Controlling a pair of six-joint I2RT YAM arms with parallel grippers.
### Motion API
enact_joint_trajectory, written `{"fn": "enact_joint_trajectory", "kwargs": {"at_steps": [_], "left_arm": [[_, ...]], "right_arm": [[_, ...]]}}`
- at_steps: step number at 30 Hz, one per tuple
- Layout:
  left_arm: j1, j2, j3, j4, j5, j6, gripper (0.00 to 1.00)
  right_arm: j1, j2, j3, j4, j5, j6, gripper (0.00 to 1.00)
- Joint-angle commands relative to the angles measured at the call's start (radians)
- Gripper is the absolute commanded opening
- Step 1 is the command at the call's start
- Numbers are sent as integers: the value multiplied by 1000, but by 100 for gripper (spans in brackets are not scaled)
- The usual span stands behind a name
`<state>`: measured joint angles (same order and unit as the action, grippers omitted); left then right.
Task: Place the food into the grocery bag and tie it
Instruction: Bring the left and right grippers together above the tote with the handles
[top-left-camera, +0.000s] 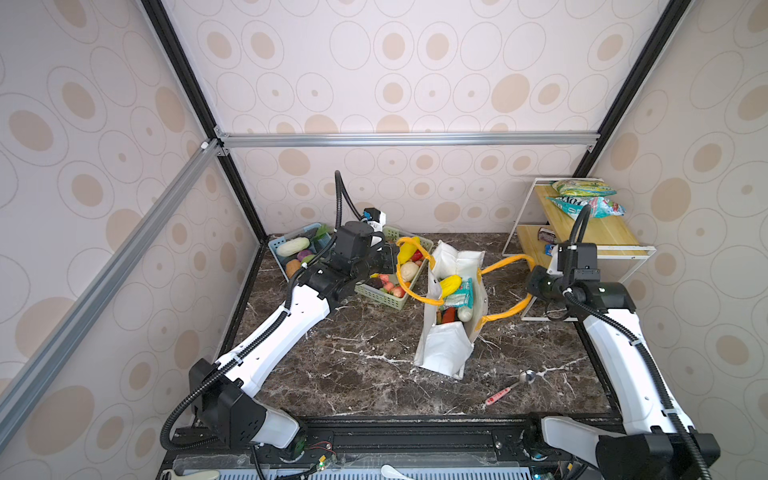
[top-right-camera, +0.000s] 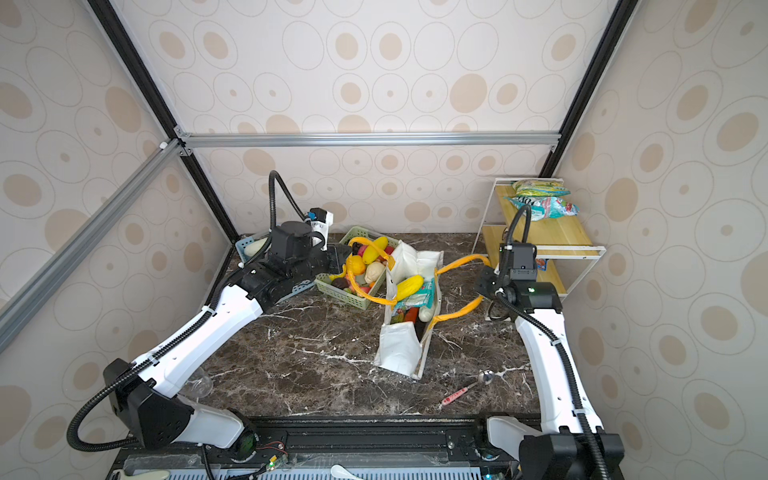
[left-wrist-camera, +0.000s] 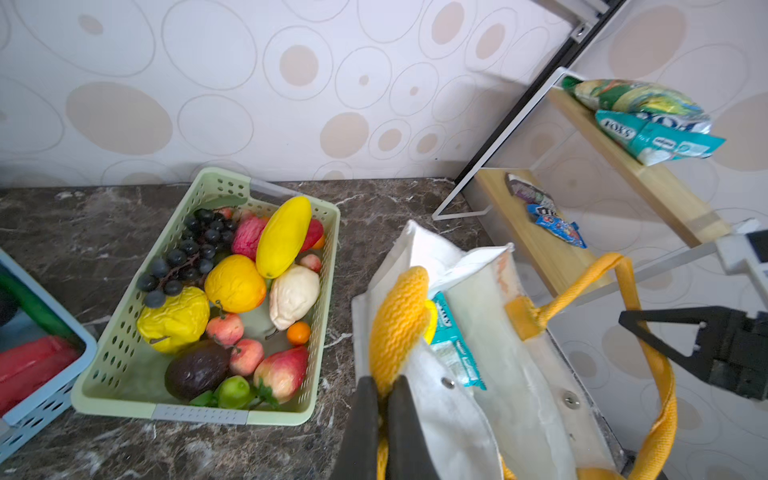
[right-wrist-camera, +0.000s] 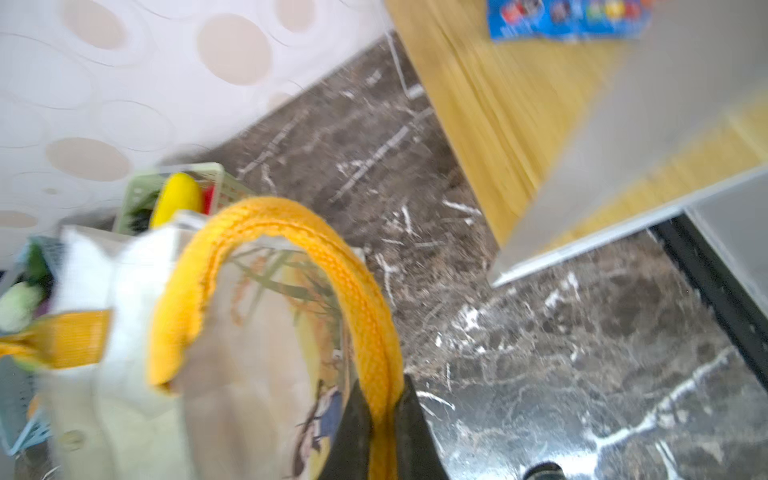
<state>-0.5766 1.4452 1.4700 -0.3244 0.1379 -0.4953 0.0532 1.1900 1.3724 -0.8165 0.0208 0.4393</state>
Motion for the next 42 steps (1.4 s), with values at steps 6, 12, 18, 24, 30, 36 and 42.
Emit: {"fn": "enact_joint_trajectory", "kwargs": {"at_steps": [6, 12, 18, 24, 30, 36, 42], "left_arm": [[-74, 79, 212, 39, 67, 16, 0], [-82, 116, 232, 67, 101, -22, 0], [-92, 118, 253, 108, 122, -69, 0], [-135, 148, 270, 118, 163, -73, 7], [-166, 180, 263, 140, 184, -91, 31], [-169, 187, 297, 135, 168, -84, 46], [-167, 232, 410, -14, 42, 6, 65]], "right_arm": [[288, 103, 250, 63, -156, -186, 6], [345, 122, 112, 269, -412, -138, 5], [368, 175, 57, 386, -519, -94, 3], [370, 203, 11, 489, -576, -63, 3], [371, 158, -25, 591, -595, -53, 3], [356, 132, -99, 683, -599, -22, 2], [323, 112, -181, 812, -637, 53, 2]]}}
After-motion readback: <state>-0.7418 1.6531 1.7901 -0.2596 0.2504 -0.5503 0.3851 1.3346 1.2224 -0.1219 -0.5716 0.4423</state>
